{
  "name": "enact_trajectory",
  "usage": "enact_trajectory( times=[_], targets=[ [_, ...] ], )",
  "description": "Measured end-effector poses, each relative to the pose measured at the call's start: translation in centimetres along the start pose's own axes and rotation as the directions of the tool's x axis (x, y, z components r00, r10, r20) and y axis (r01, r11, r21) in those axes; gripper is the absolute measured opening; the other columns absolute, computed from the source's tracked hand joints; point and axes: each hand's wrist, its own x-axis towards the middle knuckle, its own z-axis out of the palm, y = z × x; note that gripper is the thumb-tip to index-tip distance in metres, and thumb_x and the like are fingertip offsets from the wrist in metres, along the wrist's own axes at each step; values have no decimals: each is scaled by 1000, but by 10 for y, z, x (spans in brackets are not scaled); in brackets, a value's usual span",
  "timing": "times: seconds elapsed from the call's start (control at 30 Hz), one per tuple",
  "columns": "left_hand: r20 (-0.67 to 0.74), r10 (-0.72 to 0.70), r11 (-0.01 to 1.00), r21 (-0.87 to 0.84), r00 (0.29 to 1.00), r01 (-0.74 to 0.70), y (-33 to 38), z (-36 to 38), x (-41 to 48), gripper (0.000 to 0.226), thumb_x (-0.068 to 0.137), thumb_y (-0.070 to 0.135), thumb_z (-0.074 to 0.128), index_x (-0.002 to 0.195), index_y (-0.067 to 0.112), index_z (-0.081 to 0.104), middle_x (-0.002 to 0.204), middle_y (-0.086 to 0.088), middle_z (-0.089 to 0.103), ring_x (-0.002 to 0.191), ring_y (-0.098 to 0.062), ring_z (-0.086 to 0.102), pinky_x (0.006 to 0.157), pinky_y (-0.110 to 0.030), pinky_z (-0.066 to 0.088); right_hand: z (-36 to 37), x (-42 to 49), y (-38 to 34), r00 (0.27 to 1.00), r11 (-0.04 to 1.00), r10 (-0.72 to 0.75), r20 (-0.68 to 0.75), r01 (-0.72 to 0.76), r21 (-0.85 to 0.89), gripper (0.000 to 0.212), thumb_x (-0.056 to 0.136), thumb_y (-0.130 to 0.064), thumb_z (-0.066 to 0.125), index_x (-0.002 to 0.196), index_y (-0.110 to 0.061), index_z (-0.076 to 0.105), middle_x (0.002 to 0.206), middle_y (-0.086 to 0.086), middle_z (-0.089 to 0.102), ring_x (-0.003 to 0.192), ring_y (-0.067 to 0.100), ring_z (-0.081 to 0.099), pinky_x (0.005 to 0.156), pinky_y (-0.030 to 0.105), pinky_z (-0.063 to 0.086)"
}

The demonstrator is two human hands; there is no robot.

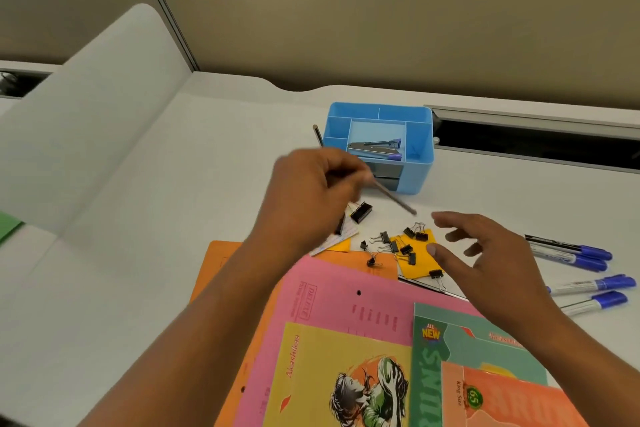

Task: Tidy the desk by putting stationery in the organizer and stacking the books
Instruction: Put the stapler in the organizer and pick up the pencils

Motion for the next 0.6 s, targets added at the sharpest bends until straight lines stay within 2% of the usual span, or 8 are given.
enact_trajectory(
  times=[0.07,0.17,0.27,0.3,0.43,0.53,0.6],
  targets=[
    [-122,64,994,94,990,-53,2,-17,18,7,88,20,69,90,21,75,65,14,67,61,-1,65,67,-18,54,0,-6,6,1000,1000,23,-9,-23,12,30,81,-26,75,108,-34,66,95,-29,60,91,-13,54,62,12,38],
    [-244,221,922,368,944,-121,7,-36,51,12,89,25,65,94,21,76,77,10,68,68,-7,61,73,-27,52,2,-18,14,998,998,56,18,-57,11,29,80,-23,76,106,-33,67,94,-27,62,91,-11,55,60,8,41],
    [-260,340,807,574,904,-138,5,-36,84,17,93,29,61,101,24,74,95,7,66,79,-9,51,66,-27,40,7,-27,19,995,996,89,48,-89,1,30,80,-23,77,104,-37,66,98,-24,63,96,-11,53,65,10,39],
    [-238,356,774,617,904,-142,2,-32,94,17,93,30,61,102,24,74,99,5,63,85,-12,50,67,-29,40,9,-29,20,994,995,99,53,-99,2,29,80,-24,76,104,-37,67,100,-22,65,97,-9,54,67,12,40],
    [-103,308,643,755,946,-127,-23,-11,117,17,92,30,63,103,23,75,106,-1,60,102,-22,51,77,-34,41,11,-33,23,990,992,129,60,-128,-18,28,81,-29,75,108,-34,69,103,-17,66,93,-2,58,69,14,41],
    [-94,254,609,789,963,-84,-39,0,120,21,92,34,63,106,22,74,110,-3,60,105,-23,50,78,-33,38,6,-32,22,989,990,143,43,-143,-10,26,81,-26,75,104,-36,68,97,-23,62,87,-8,55,62,12,36],
    [-98,211,605,795,973,-51,-46,5,119,25,92,37,62,108,21,73,112,-5,59,107,-23,49,81,-33,40,3,-31,24,988,989,147,41,-148,2,24,81,-24,75,101,-35,68,94,-27,60,89,-13,53,61,12,34]
  ],
)
